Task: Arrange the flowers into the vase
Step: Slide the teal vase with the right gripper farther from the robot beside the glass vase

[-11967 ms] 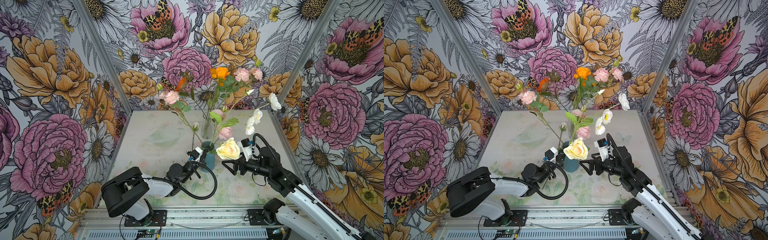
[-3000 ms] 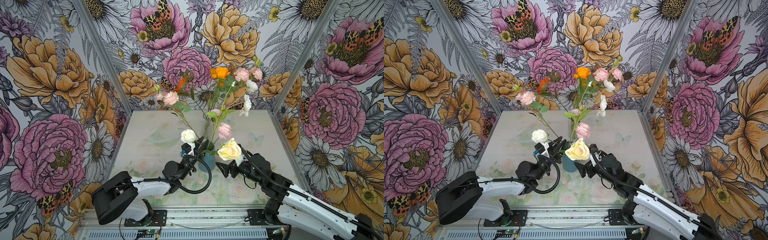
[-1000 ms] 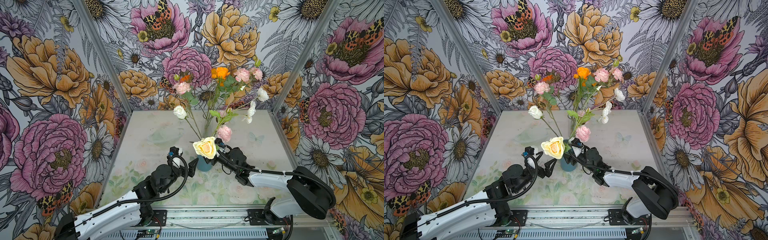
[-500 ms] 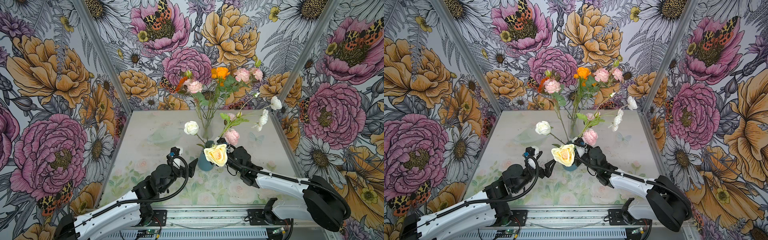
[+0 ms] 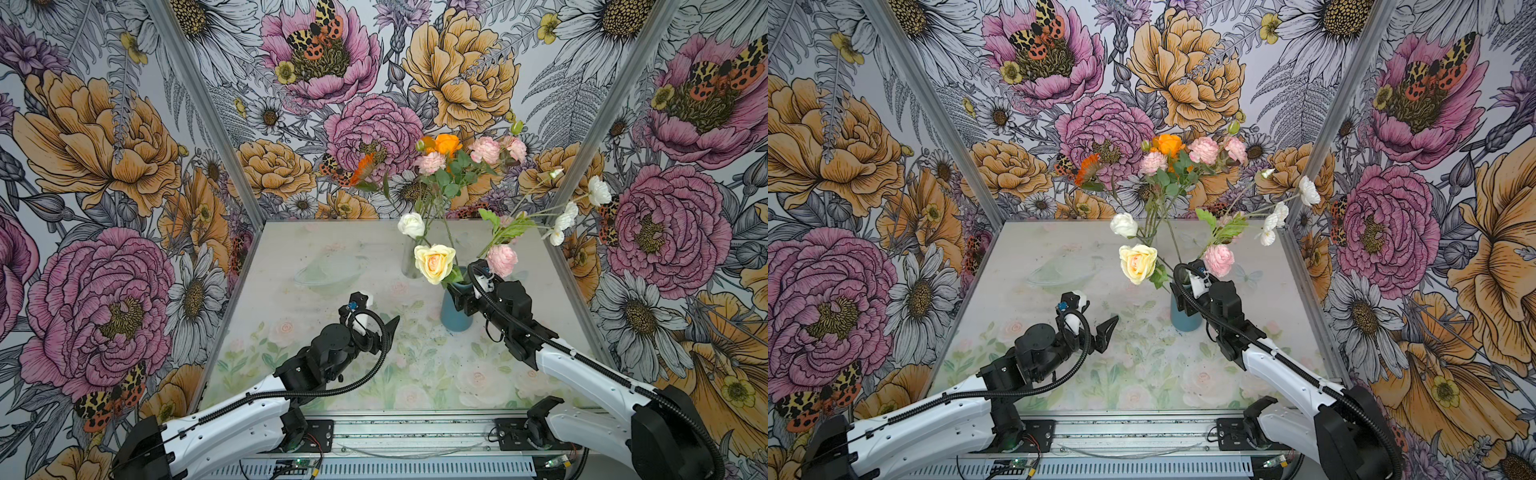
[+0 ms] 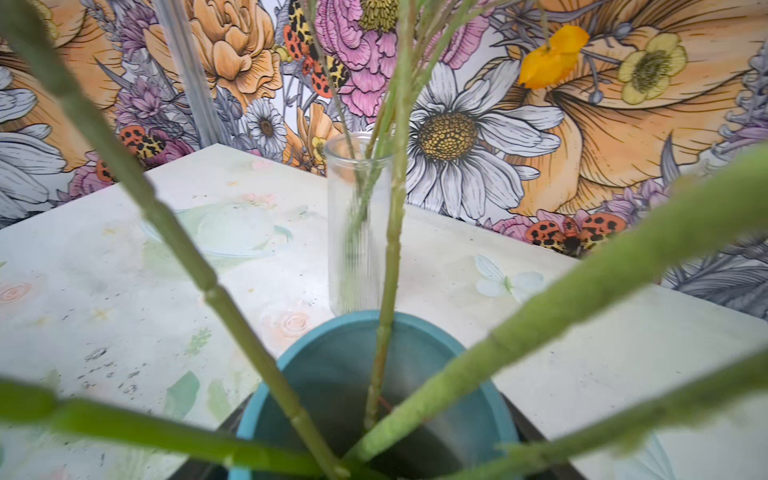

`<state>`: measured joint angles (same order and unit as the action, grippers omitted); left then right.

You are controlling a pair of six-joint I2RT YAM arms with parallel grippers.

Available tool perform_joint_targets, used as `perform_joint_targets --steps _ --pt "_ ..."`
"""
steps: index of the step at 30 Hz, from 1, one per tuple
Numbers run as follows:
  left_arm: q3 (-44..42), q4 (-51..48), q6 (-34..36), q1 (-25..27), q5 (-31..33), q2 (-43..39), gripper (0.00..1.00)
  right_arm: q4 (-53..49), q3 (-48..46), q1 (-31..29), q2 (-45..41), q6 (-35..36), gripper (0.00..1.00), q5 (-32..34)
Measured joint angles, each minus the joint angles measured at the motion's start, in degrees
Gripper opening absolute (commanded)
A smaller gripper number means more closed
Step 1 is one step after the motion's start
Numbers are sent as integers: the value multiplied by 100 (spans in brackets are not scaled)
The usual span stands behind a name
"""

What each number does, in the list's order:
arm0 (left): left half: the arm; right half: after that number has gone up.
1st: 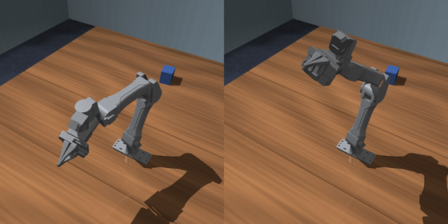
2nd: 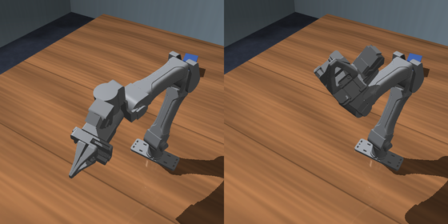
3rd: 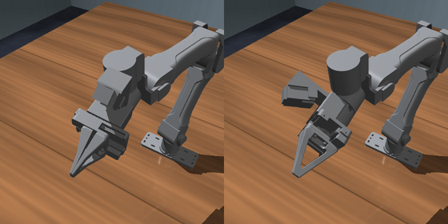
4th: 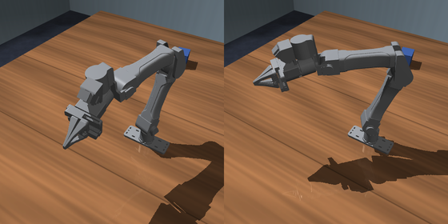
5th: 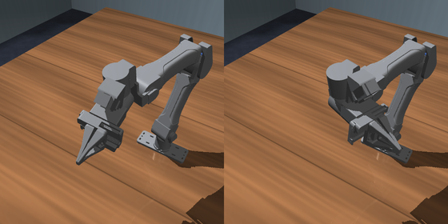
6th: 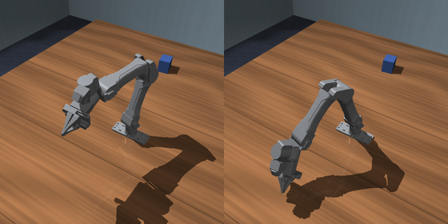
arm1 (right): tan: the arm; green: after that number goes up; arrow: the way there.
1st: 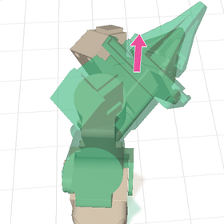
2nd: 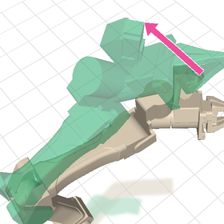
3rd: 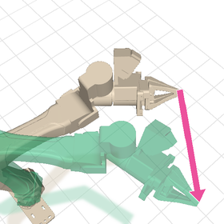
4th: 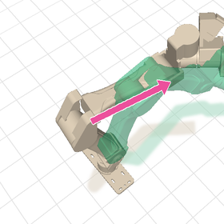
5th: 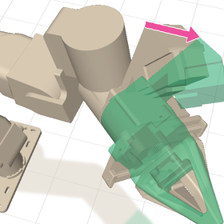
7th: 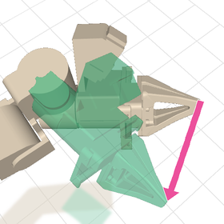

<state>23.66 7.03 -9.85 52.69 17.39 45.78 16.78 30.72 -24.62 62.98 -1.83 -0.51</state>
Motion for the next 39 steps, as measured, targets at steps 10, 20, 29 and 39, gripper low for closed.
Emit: perform_joint_targets --steps 10,20,29,39 --pt "31 240 4 -39 -50 243 99 341 417 1027 726 0 49 -85" --pt "181 293 70 -251 -166 533 99 1036 1064 1628 1853 195 48 -142" --pt "302 310 83 -496 -278 892 99 1926 1676 2509 2957 96 46 -531" --pt "577 313 111 -553 -376 1335 99 2249 1716 2669 3167 -254 52 -741"
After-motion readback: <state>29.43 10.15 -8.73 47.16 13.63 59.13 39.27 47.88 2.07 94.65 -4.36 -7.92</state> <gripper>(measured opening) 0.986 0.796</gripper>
